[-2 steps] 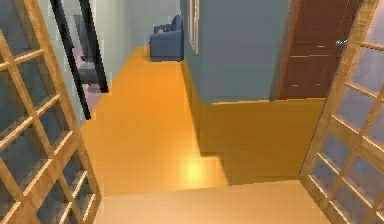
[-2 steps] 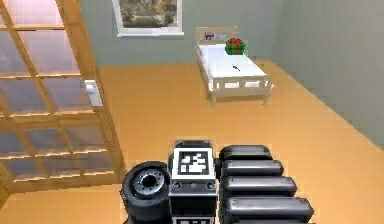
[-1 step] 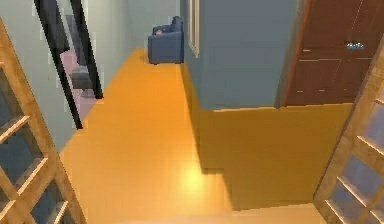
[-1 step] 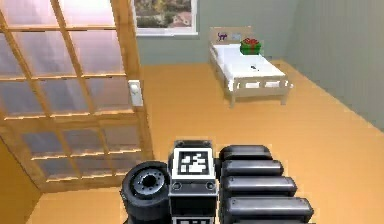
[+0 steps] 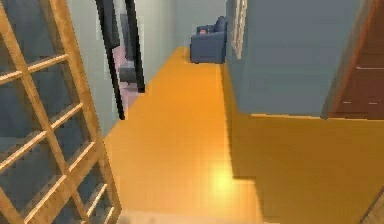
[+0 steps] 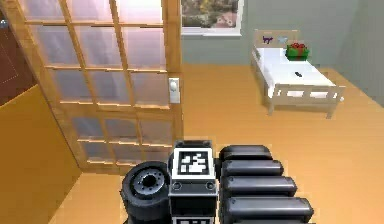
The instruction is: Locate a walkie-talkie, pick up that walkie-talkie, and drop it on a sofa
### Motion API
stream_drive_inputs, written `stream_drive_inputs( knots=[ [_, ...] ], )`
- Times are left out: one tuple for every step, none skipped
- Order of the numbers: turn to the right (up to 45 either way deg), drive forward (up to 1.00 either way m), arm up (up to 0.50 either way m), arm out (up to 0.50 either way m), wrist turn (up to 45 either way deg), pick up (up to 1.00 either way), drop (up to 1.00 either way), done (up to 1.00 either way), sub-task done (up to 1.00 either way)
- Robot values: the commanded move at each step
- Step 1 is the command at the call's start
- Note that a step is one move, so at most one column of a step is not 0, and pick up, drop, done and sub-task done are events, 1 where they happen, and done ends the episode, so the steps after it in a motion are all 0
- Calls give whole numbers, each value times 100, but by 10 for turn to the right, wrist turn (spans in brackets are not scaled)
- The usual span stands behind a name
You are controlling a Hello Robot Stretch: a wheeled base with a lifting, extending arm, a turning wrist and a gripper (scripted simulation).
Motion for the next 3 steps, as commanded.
stream_drive_inputs(
  knots=[
    [-30, 0, 0, 0, 0, 0, 0, 0, 0],
    [0, 100, 0, 0, 0, 0, 0, 0, 0],
    [0, 100, 0, 0, 0, 0, 0, 0, 0]
  ],
)
